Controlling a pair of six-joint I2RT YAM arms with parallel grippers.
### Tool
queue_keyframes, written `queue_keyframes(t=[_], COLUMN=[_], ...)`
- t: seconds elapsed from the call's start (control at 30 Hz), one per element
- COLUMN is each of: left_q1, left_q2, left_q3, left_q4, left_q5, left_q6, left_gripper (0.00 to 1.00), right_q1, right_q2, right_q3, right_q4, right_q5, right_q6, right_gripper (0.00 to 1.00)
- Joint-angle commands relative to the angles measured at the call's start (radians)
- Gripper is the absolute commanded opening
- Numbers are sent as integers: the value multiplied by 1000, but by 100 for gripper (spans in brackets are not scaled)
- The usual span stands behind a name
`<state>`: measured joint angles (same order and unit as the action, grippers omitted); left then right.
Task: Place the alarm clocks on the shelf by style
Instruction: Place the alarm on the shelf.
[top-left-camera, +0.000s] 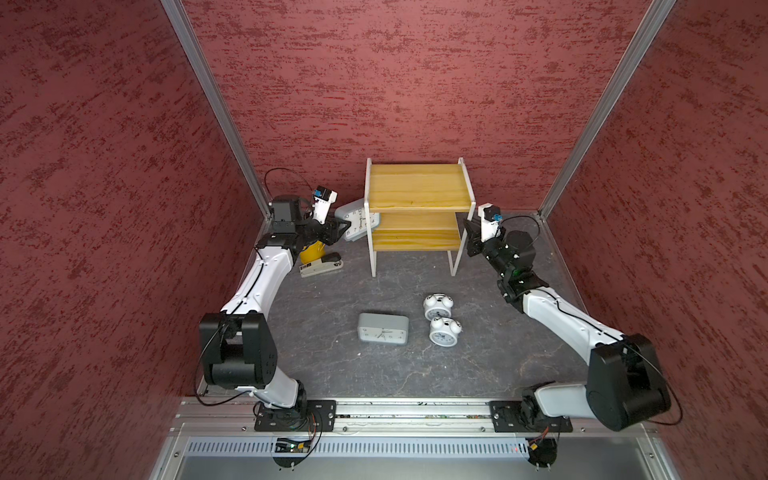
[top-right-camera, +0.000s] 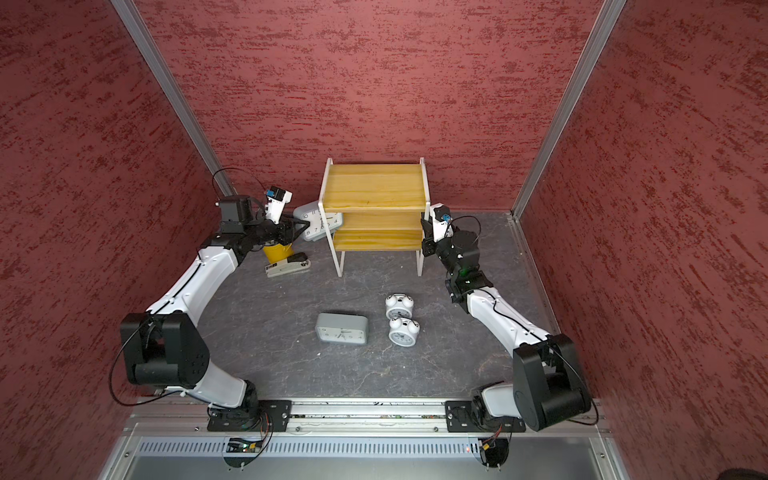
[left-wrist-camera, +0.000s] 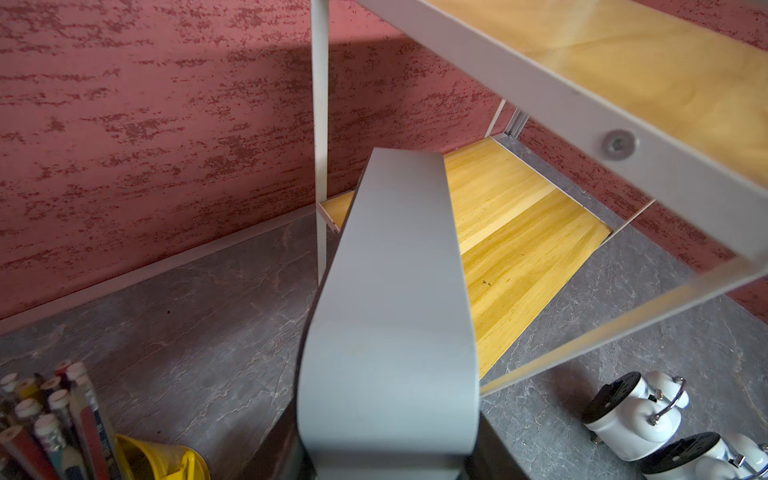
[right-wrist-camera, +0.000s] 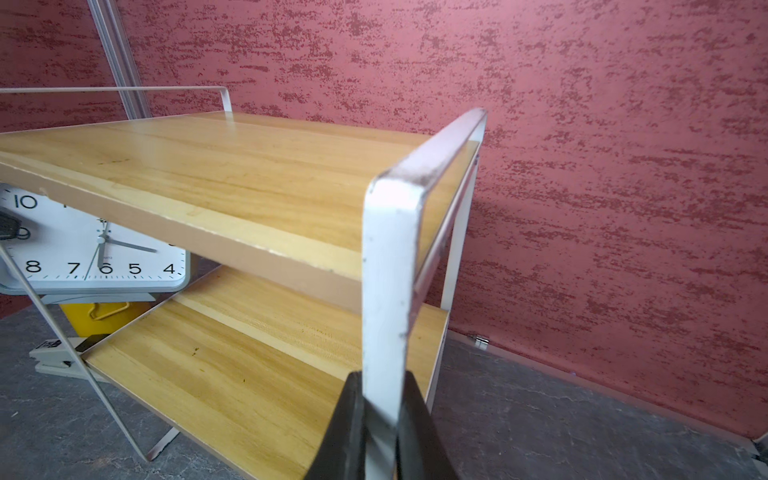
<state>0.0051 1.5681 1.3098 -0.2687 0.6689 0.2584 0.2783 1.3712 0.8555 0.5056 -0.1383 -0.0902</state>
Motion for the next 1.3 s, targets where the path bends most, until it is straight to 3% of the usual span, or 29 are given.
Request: queue_keyframes(t=[0.0, 0.37, 0.9, 0.97, 1.1, 1.27], left_q1=[-15, -73, -119, -122, -122, -122], left_q2=[16, 127, 257, 266, 272, 256], left_q3=[49, 70, 121, 123, 117, 90], left_q4=[91, 159, 213, 216, 214, 243], left_q5=[76, 156, 270, 275, 222, 134], left_q6=[62, 178, 184, 182, 186, 183], left_gripper=[16, 19, 31, 36, 58, 78], right_q1=[-1, 0, 0, -1, -1, -1], right_q2=[2, -28, -54, -57, -63, -66], right_q3=[17, 12, 14, 13, 11, 11], right_q4=[21, -17, -44, -48, -52, -55], right_q5=[-40, -76, -75, -72, -70, -72], right_q6=[-26, -38, -45, -44, -47, -46], right_gripper=[9, 9, 10, 10, 11, 11])
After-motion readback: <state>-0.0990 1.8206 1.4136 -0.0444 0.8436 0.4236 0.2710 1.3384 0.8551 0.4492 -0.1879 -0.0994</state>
